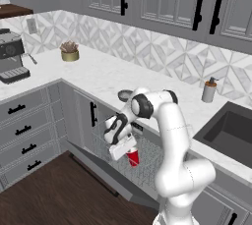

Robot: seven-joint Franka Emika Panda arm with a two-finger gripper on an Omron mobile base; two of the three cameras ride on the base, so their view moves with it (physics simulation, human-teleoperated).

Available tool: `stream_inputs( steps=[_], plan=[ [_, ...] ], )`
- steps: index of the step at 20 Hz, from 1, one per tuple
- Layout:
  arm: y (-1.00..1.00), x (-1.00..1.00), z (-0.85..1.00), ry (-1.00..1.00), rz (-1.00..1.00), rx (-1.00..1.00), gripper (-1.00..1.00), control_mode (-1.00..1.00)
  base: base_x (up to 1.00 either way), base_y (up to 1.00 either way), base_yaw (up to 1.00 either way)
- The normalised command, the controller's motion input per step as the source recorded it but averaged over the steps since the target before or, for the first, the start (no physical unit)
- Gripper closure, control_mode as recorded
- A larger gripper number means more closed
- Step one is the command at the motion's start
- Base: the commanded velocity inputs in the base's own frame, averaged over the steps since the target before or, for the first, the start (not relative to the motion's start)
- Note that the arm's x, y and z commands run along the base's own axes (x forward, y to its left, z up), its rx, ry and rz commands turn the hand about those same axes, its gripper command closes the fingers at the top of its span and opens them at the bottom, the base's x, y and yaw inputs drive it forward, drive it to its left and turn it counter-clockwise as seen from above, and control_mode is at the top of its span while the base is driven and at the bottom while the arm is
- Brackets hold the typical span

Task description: Pick up the cup and bowl from the counter, place them in the dishwasher, and close the dishwasher door.

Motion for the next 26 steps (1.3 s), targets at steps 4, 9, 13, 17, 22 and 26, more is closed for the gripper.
stream_inputs(
  steps=[4, 9, 13, 17, 22, 26],
  plan=[
    [0.24, -0.52, -0.11, -0.05, 0.00, -0.14, -1.00, -1.00, 0.00, 0.00, 0.00],
    [0.00, -0.16, 0.33, -0.14, 0.00, -0.06, -1.00, -1.00, 0.00, 0.00, 0.00],
    [0.00, -0.20, 0.81, -0.15, 0.00, -0.03, -1.00, -1.00, 0.00, 0.00, 0.00],
    [0.11, -0.11, 1.00, -0.24, 0.00, -0.10, -1.00, -1.00, 0.00, 0.00, 0.00],
    [0.06, 0.01, 1.00, -0.32, 0.00, -0.13, -1.00, -1.00, 0.00, 0.00, 0.00],
    [0.00, 0.27, 1.00, -0.18, 0.00, -0.03, -1.00, -1.00, 0.00, 0.00, 0.00]
  ],
)
